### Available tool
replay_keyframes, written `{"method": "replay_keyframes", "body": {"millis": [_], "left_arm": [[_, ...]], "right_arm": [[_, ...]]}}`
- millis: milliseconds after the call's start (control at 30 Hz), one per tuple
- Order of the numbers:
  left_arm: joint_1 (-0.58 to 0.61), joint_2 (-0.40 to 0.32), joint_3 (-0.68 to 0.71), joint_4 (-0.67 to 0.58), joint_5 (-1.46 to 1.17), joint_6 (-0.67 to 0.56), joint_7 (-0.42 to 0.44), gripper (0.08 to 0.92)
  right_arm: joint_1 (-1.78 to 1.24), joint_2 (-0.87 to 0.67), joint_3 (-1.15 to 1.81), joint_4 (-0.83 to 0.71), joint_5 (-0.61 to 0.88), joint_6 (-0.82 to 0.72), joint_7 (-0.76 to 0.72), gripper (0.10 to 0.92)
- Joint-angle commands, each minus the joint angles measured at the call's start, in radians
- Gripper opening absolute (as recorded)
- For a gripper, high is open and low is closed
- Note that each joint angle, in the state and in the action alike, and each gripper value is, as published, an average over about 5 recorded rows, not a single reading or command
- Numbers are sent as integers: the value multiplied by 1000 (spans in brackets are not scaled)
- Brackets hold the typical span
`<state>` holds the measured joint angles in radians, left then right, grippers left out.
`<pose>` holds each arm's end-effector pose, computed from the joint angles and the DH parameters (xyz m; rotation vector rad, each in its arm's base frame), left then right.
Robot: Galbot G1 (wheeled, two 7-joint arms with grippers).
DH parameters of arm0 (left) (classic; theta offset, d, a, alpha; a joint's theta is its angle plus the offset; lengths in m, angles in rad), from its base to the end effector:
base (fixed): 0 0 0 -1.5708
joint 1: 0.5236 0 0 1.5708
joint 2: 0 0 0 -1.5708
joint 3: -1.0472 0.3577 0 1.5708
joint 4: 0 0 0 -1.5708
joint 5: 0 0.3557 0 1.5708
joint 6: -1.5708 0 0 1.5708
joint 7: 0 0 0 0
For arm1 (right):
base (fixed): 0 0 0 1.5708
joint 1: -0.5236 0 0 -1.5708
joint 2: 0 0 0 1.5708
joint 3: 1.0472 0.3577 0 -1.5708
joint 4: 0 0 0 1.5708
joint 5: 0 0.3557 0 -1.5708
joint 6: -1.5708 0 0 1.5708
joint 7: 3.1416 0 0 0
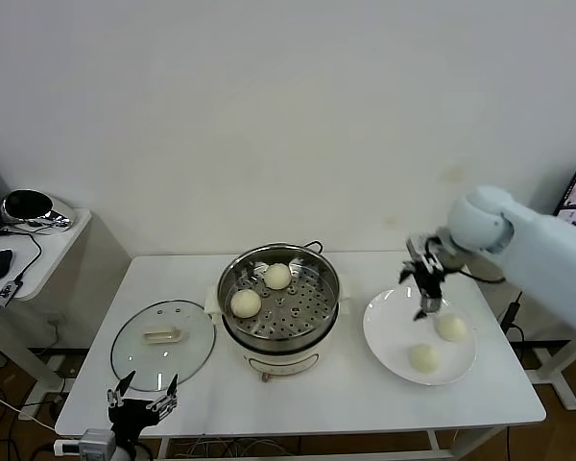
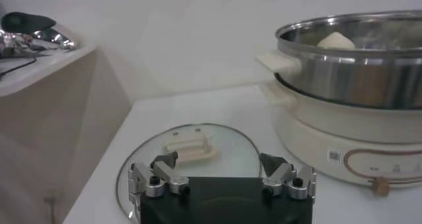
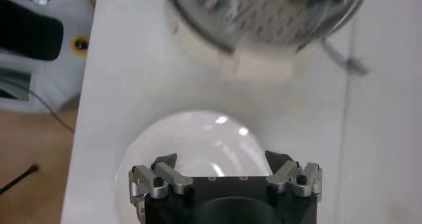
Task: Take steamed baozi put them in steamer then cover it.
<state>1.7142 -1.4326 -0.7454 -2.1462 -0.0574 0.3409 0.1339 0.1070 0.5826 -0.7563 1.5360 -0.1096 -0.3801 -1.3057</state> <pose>0.1337 0.0876 -0.3007 0.0012 -2.7132 -0.1885 0.4875 -0.1217 -0.1042 1.2948 -1.3269 1.3749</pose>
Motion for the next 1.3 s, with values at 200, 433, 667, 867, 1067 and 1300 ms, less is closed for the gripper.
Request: {"method": "replay_keyframes", "body": {"millis": [200,433,667,867,1067,1300], "left_arm": [[15,-12,2,6,11,-2,1,823],[13,-8,-1,17,12,-2,3,823],[2,-6,1,38,11,-3,4,823],[-3,-4,-1,52,8,-2,3,823],[-6,2,-6,65,5,-4,3,823],[-14,2,-4,74,4,-4,4,823]], "right_arm": [[-267,-44,148,-26,-124,38,19,823],[-298,-4,157,-65,-156,43,23,823],[-328,29,169,-98,-171,37,50,823],[-322,65,160,-145,-187,39,56,823],[-318,92,154,-175,-196,40,62,823],[-312,121,148,-213,-211,50,69,823]]}}
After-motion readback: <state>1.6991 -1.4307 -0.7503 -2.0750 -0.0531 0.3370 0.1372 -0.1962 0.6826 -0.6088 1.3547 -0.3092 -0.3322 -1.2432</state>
